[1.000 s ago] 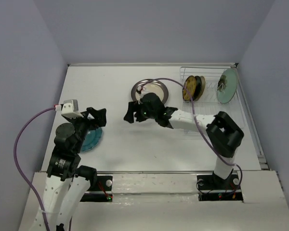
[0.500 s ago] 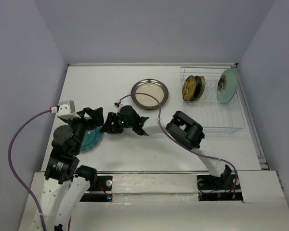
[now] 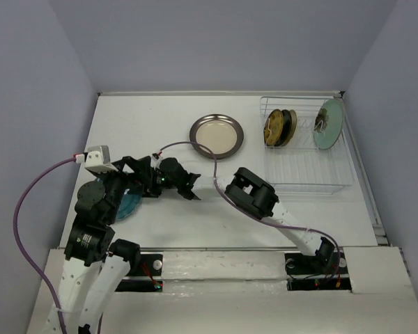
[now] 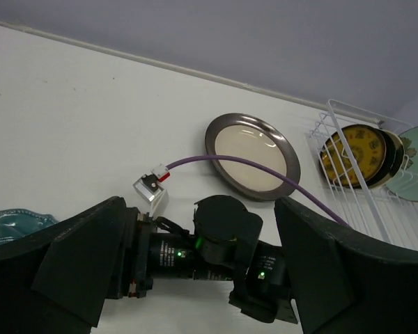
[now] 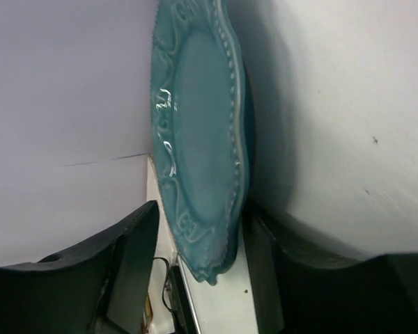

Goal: Load the plates into the dish rack

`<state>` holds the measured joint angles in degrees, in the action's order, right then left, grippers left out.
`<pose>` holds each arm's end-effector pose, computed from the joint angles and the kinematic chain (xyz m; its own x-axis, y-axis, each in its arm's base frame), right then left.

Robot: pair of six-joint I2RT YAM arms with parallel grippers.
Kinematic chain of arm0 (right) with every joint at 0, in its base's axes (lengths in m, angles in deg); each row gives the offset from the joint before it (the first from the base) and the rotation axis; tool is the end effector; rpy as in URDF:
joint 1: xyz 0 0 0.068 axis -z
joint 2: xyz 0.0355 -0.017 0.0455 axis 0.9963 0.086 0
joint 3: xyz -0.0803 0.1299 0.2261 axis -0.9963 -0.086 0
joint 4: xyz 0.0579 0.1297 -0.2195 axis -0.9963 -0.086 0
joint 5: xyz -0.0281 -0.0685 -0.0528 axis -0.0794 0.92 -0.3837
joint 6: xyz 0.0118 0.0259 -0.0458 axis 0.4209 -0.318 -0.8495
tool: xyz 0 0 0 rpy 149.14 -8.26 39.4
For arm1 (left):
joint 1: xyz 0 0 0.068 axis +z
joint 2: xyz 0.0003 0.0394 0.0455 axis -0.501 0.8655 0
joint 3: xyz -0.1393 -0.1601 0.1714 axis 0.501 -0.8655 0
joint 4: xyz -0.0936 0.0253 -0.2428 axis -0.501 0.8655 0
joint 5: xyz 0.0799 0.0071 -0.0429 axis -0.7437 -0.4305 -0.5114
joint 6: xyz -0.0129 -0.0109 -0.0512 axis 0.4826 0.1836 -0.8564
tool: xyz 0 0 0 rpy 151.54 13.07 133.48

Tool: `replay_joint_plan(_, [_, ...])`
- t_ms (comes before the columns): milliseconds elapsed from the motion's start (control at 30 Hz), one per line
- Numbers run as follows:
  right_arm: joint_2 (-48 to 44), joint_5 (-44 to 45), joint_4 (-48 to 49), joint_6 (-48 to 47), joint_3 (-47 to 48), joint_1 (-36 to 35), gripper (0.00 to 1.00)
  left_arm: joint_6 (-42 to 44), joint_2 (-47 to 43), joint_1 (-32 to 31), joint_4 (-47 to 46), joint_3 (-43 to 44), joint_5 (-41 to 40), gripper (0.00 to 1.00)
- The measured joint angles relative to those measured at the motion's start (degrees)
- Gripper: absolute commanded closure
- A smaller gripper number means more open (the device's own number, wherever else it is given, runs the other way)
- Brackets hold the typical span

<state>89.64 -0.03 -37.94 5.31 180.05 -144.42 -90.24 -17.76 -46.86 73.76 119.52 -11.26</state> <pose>0.2779 0.4965 0.1011 -0.9613 0.0481 -0.2714 -0.2503 0.2595 0.9327 0.0975 -0.0251 0.3557 0.0116 -0.3292 -0.9442 0.1922 0.9274 -0.3210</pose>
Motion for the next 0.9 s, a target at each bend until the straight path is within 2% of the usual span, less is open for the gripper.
replay_joint_plan(67, [0.2,0.2,-0.4,0.3,0.0,-0.5,0.79,0.0,0.0,0.0,0.0,0.0,0.1,0.01])
replay_joint_plan(100, [0.3,0.4,-1.0,0.7,0.0,-0.7,0.93,0.0,0.0,0.0,0.0,0.0,0.3,0.01])
replay_joint_plan(300, [-0.3,2.4,0.2,2.9,-3.1,-1.4,0.93,0.0,-0.1,0.0,0.0,0.0,0.7,0.01])
replay_joint_plan(533, [-12.4,9.6,-0.3,-3.0,-18.0,-1.4,0.93,0.0,-0.2,-0.1,0.0,0.0,0.7,0.01])
replay_joint_plan(733, [-34.9,19.7,-6.6,-16.1,-35.4,1.2,0.93,0.0,-0.8,-0.1,0.0,0.0,1.2,0.01])
replay_joint_plan(900, [-58.0,23.6,-9.3,-22.8,-48.5,13.0,0.93,0.0,-0.9,-0.2,0.0,0.0,1.9,0.01])
